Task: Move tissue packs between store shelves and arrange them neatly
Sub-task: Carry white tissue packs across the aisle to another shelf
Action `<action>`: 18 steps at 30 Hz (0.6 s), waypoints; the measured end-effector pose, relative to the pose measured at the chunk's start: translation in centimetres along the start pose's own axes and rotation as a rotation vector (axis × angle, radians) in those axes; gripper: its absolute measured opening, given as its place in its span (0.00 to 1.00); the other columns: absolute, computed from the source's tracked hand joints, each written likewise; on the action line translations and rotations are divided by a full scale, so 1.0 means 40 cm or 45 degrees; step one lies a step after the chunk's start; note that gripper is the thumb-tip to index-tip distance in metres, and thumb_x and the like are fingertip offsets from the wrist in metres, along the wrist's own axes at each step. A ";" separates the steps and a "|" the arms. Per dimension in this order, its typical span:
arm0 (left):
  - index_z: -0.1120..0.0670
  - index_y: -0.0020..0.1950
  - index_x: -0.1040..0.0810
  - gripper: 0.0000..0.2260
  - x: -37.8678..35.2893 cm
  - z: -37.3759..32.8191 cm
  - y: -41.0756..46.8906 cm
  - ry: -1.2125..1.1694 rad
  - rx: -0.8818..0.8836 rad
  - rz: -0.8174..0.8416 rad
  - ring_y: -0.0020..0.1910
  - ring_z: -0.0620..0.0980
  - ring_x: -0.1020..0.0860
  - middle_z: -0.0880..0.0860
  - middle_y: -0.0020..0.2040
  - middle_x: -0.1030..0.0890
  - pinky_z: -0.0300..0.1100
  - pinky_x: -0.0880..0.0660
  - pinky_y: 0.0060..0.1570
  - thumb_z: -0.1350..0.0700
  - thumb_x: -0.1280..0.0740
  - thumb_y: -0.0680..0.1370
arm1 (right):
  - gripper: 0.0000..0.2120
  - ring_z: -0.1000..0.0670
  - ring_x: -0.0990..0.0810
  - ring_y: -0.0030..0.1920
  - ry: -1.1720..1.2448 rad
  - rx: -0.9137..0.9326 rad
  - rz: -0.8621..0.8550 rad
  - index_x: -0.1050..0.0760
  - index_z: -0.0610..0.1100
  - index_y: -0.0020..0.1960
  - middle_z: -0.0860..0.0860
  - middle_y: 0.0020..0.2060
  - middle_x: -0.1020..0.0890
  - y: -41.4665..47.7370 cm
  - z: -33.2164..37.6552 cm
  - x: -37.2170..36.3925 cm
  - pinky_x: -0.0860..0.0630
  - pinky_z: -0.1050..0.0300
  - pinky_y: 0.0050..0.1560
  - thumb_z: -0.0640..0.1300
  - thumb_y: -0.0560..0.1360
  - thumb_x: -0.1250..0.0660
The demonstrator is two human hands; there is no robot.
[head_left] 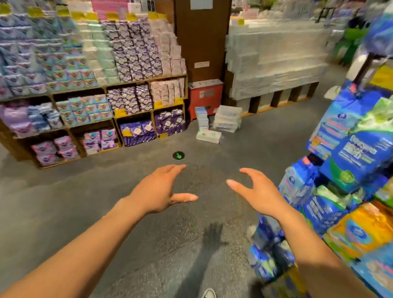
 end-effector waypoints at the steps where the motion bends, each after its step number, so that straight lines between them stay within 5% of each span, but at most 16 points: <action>1: 0.49 0.81 0.42 0.48 0.016 0.017 0.068 -0.004 0.012 -0.009 0.76 0.53 0.35 0.52 0.79 0.35 0.50 0.36 0.73 0.22 0.40 0.68 | 0.44 0.49 0.34 0.76 0.012 -0.010 -0.009 0.35 0.45 0.78 0.48 0.77 0.32 0.069 -0.003 0.021 0.38 0.54 0.74 0.71 0.71 0.38; 8: 0.48 0.81 0.42 0.47 0.097 0.137 0.518 -0.034 0.037 -0.022 0.75 0.53 0.35 0.51 0.79 0.35 0.49 0.35 0.72 0.24 0.40 0.68 | 0.40 0.48 0.39 0.79 0.058 -0.084 0.059 0.39 0.47 0.80 0.49 0.79 0.38 0.503 -0.044 0.101 0.41 0.51 0.78 0.67 0.76 0.36; 16: 0.48 0.80 0.40 0.52 0.066 0.362 1.012 -0.074 0.043 0.000 0.74 0.53 0.33 0.51 0.77 0.33 0.47 0.35 0.72 0.18 0.47 0.64 | 0.49 0.46 0.33 0.75 -0.008 -0.198 0.086 0.38 0.46 0.79 0.47 0.77 0.34 0.997 -0.087 0.106 0.33 0.49 0.72 0.76 0.67 0.41; 18: 0.49 0.80 0.40 0.50 0.071 0.422 1.153 -0.118 0.028 0.019 0.71 0.50 0.30 0.50 0.76 0.32 0.45 0.33 0.69 0.20 0.43 0.66 | 0.43 0.46 0.30 0.72 -0.034 -0.199 0.072 0.36 0.46 0.78 0.47 0.75 0.31 1.145 -0.094 0.097 0.32 0.54 0.68 0.72 0.72 0.37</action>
Point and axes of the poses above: each hand's wrist, its own y-axis towards the middle knuckle, its own x-axis out of the back of the hand, z = x × y, the point moved 7 cm from there along y, towards the middle knuckle
